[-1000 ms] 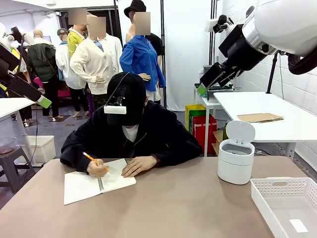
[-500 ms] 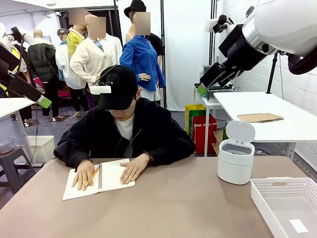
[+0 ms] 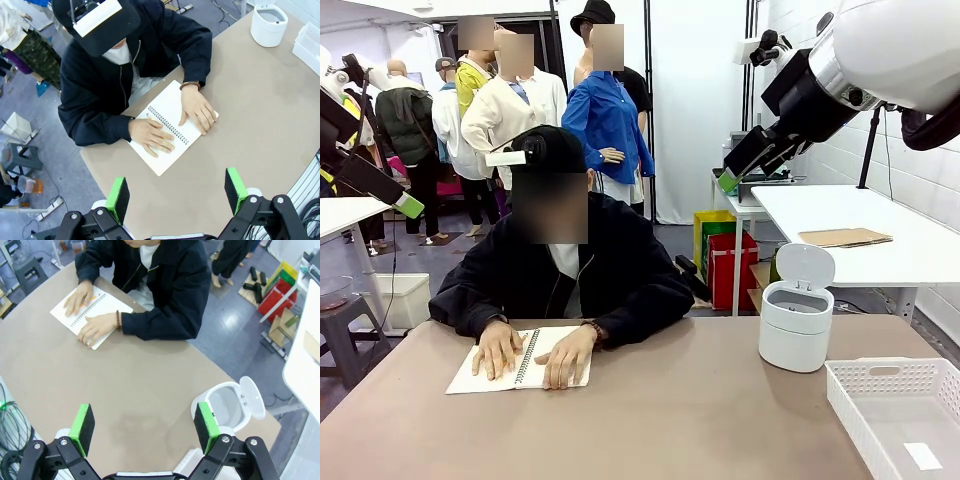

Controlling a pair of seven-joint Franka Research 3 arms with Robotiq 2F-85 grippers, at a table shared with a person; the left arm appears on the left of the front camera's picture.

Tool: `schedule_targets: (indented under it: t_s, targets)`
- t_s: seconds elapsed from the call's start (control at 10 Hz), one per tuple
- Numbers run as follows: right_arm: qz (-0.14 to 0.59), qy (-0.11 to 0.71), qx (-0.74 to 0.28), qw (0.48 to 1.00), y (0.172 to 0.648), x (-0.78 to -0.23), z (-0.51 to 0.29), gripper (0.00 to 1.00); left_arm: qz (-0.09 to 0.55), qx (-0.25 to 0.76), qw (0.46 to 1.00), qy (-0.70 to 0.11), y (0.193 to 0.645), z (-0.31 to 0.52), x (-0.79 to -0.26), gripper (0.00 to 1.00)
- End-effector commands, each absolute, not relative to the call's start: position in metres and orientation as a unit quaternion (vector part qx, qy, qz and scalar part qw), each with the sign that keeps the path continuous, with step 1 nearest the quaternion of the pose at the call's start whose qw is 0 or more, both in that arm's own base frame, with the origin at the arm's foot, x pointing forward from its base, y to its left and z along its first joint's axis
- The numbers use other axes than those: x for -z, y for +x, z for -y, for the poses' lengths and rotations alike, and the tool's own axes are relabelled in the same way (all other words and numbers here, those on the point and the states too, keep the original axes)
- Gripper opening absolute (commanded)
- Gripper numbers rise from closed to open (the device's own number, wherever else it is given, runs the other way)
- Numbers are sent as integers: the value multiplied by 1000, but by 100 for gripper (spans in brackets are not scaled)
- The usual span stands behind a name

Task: Sort the paper based on its condition.
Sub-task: If a person hands you a paper, place it in the Organizing basket , and if it's crumpled, put it in the Trash can.

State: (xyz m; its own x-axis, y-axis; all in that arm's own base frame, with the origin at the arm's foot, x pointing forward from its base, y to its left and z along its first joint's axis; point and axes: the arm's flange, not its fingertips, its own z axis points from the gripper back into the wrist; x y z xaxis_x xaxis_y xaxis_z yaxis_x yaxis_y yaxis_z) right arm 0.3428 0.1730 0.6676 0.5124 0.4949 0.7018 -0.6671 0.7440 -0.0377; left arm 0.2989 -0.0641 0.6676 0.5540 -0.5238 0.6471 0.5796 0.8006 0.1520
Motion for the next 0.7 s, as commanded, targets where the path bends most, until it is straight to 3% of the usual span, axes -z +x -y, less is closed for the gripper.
schedule_targets:
  t_s: [0.0,0.6]
  targets:
    - [359,121,-338,862,344,-666,-174,100,353,312,881,-43,299,63,-669,100]
    - [359,121,-338,862,344,-666,-174,100,353,312,881,-43,299,63,-669,100]
